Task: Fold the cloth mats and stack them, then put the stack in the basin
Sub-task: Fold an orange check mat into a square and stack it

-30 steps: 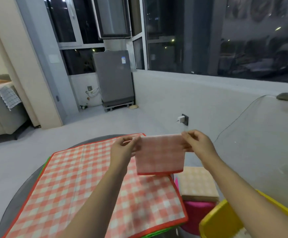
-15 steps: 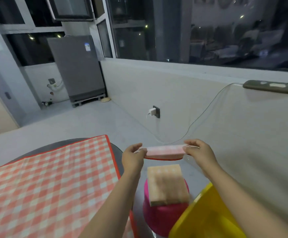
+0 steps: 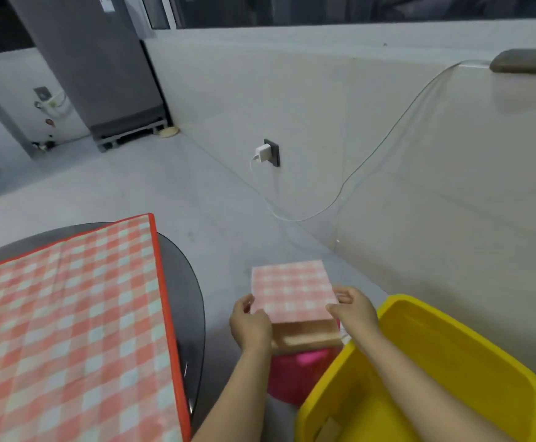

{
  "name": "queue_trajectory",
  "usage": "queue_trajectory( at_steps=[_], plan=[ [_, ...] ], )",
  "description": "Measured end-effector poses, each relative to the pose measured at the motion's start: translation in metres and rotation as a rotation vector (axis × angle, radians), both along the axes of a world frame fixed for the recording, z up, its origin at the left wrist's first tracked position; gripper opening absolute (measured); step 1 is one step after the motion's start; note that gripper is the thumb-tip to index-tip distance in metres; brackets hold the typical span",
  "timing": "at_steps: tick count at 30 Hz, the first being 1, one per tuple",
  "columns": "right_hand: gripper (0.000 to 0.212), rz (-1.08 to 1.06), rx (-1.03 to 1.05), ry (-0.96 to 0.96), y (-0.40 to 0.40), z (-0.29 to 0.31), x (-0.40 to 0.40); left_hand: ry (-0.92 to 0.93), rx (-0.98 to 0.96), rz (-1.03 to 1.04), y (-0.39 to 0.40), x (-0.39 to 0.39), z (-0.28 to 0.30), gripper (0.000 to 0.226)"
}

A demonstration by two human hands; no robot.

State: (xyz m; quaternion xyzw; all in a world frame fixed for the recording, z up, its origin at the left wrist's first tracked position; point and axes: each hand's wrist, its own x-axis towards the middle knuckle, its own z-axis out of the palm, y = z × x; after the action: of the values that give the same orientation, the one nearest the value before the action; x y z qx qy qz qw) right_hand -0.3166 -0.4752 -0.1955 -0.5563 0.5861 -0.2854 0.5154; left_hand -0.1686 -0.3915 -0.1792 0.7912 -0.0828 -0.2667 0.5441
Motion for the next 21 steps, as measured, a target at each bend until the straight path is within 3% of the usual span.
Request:
queue_trajectory(
  at_steps=[10,21],
  plan=[
    [0.031,-0.002,-0.035,0.111,0.012,-0.029,-0.003,-0.106,0.100,-0.038,0.019,-0.006,-0.039,0.024],
    [0.032,0.021,-0.072,0.178,0.017,-0.041,-0.002,-0.117,0.130,-0.050,0.019,-0.006,-0.056,0.023]
  ],
)
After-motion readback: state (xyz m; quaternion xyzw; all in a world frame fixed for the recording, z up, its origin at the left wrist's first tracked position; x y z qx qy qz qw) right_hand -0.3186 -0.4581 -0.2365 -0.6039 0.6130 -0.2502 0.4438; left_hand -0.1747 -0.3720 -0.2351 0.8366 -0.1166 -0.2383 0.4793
